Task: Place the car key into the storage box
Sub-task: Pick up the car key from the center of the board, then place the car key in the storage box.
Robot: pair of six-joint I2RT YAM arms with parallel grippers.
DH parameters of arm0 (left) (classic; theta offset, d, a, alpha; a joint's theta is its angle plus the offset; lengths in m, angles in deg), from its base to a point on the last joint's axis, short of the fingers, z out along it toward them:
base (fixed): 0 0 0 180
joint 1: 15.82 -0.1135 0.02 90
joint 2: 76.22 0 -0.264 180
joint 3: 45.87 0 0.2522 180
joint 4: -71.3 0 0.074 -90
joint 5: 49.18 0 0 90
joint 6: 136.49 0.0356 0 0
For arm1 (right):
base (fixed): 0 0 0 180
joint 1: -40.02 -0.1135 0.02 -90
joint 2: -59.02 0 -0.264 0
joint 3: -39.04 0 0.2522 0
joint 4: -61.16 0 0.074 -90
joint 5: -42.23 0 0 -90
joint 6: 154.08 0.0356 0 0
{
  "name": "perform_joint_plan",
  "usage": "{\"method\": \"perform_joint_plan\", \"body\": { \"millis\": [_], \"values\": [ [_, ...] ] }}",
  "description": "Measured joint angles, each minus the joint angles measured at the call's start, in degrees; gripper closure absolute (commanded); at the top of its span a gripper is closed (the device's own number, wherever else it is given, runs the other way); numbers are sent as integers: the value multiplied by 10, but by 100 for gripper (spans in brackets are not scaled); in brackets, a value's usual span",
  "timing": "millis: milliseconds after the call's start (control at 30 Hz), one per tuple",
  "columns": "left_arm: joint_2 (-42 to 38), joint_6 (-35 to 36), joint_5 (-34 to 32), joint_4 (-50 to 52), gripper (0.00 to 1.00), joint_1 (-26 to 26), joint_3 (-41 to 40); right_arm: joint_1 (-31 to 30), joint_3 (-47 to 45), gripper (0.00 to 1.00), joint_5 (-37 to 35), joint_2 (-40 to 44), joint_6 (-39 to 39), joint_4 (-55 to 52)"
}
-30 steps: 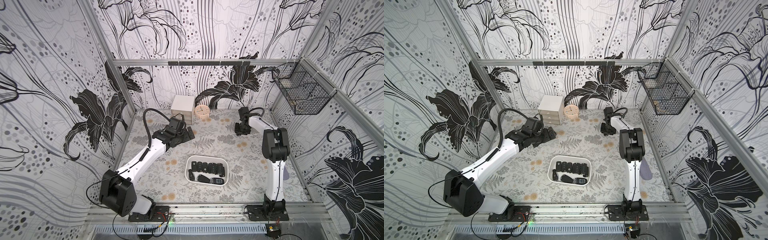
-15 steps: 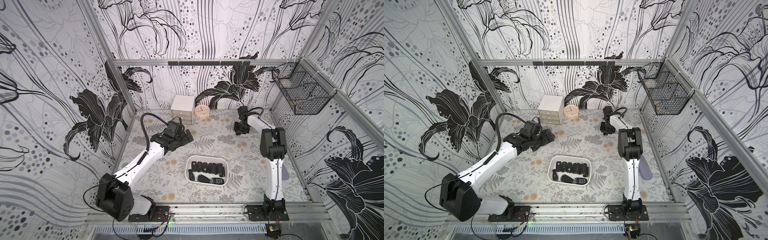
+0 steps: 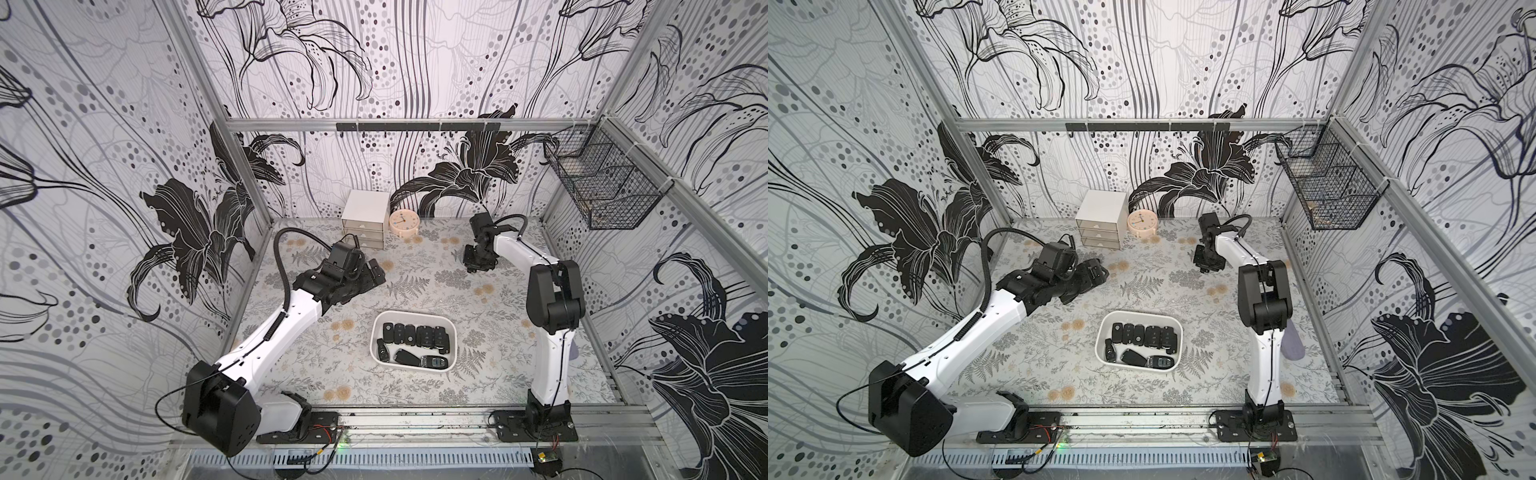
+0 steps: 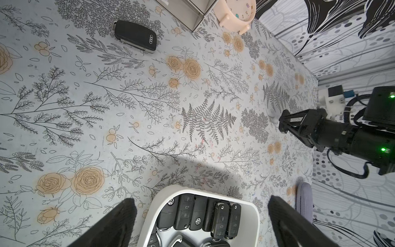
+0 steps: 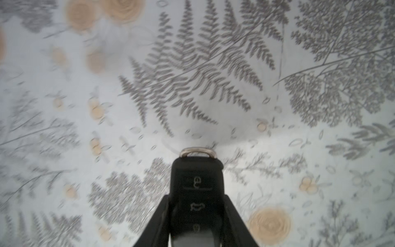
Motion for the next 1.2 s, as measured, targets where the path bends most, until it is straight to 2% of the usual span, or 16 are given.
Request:
{"method": "perform_joint_plan", "body": {
  "millis": [367, 767, 967, 1200],
  "values": [
    [-39, 35, 22, 8, 1, 0, -14, -188, -109, 71, -17, 160, 103, -11],
    [-101, 42, 22, 14, 1, -7, -60, -377, -163, 71, -59, 196, 229, -47],
    [-116, 42, 22, 18, 1, -7, -70, -433, -163, 71, -69, 175, 275, -48],
    [-126, 42, 22, 22, 1, -7, -72, -450, -174, 71, -69, 153, 304, -47]
  ]
}}
